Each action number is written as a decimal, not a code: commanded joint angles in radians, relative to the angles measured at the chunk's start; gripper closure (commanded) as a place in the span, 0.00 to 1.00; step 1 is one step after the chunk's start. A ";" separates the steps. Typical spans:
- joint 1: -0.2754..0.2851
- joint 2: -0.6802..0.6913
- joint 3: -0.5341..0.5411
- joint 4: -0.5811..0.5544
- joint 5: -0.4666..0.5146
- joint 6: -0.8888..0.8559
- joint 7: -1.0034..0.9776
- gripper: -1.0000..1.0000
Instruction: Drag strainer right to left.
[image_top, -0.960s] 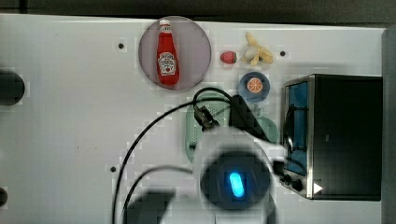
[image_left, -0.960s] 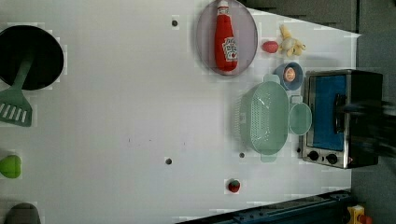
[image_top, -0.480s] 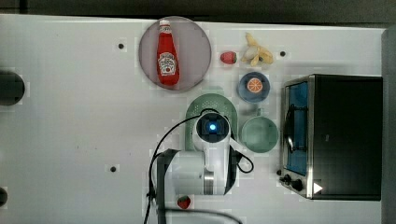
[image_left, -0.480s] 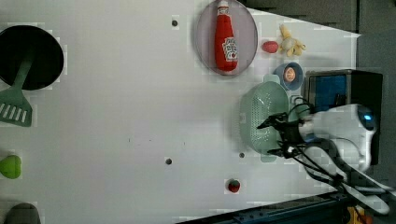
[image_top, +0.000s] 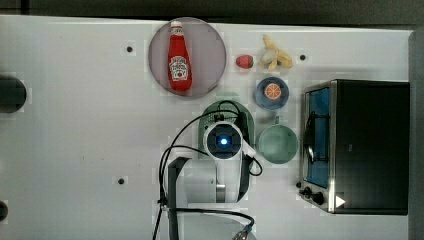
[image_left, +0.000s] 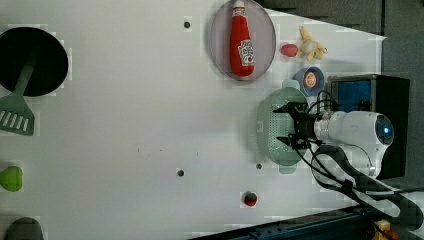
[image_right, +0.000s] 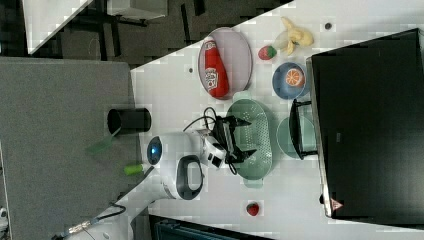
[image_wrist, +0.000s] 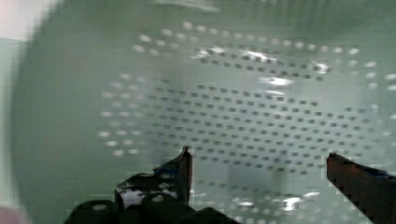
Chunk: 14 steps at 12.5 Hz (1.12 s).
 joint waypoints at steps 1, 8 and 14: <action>0.036 0.061 0.030 0.004 0.007 0.042 0.074 0.00; 0.097 0.072 0.064 0.010 0.037 0.033 0.076 0.00; 0.196 0.086 0.065 0.044 0.152 -0.024 0.101 0.00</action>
